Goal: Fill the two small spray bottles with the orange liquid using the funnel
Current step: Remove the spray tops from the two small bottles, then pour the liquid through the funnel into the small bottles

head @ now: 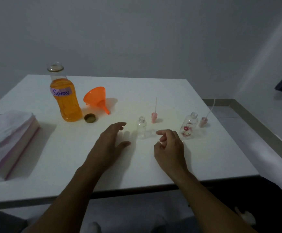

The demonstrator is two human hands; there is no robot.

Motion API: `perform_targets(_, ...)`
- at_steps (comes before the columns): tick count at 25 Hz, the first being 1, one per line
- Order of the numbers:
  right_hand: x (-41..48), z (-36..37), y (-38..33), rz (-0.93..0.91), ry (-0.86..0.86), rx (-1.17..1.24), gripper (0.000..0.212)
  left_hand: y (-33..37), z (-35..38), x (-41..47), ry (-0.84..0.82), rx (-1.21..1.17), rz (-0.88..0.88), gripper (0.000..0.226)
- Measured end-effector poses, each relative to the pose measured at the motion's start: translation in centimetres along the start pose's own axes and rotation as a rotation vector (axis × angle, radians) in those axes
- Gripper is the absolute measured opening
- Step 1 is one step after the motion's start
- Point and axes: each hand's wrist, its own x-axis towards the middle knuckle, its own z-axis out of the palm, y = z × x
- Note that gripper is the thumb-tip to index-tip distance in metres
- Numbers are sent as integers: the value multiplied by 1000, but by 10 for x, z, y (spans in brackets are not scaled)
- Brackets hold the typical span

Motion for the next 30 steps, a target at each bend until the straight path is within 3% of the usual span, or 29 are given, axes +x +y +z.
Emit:
perform_targets(3, -26, 6, -19, -199, -46, 70, 25, -7, -39, -20, 253, 79, 80, 44)
perform_targets(5, -37, 18, -36, -334, -123, 107, 23, -17, -61, -21, 426, 29, 26, 33)
perform_targets(7, -37, 36, -54, -370, -216, 140, 23, -29, -77, -12, 582, -83, -136, 30)
perform_targets(10, -13, 71, -84, -285, -324, 174, 33, -55, -93, 13, 755, -237, -405, 45)
perform_targets(14, 46, 118, -115, -136, -250, 176, 42, -85, -100, 51, 663, -346, -496, 90)
perform_targets(16, 76, 138, -125, -49, -205, 152, 53, -91, -101, 64, 604, -389, -457, 98)
perform_targets(21, 144, 181, -144, 238, -324, 144, 115, -103, -98, 85, 568, -344, -340, 82)
perform_targets(26, 163, 191, -151, 308, -356, 93, 104, -108, -111, 93, 630, -329, -397, 59)
perform_targets(30, 158, 167, -158, 256, -310, 228, 105, -101, -121, 87, 654, -382, -408, 63)
